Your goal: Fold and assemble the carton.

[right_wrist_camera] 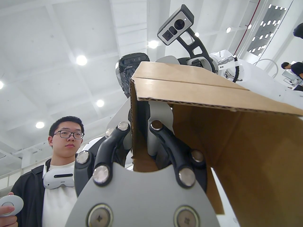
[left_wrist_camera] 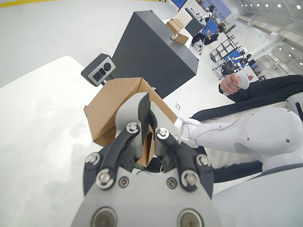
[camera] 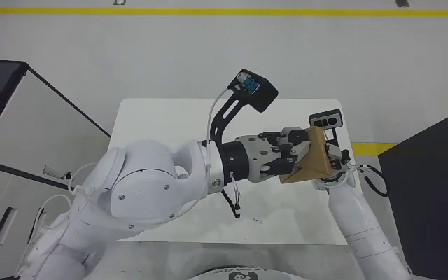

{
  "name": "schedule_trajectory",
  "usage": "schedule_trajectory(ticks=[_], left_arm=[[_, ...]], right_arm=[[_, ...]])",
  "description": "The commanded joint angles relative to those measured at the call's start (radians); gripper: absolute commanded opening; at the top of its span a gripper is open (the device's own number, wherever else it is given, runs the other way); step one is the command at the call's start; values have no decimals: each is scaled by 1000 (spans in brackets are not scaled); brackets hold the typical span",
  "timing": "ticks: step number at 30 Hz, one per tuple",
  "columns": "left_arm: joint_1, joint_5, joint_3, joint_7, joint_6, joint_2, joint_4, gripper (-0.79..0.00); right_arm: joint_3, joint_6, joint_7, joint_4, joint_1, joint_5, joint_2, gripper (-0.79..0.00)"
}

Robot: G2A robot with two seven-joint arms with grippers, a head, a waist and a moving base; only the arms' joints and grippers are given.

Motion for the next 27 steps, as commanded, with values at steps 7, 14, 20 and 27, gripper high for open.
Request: schedule_trajectory(ticks=[7, 14, 20, 27], left_arm=[[4, 15, 10, -14, 0, 0, 0, -785], [-3, 16, 23, -11, 0, -4, 0, -785], [-8, 19, 29, -10, 3, -6, 0, -785], [-12, 24, 33, -14, 9, -8, 0, -785]], right_arm=[[0, 0, 0, -2, 2, -2, -3, -785], [-2, 0, 0, -3, 1, -5, -3, -785], [0, 0, 0, -7, -2, -5, -2, -785], [-3, 0, 0, -14, -3, -3, -1, -785]])
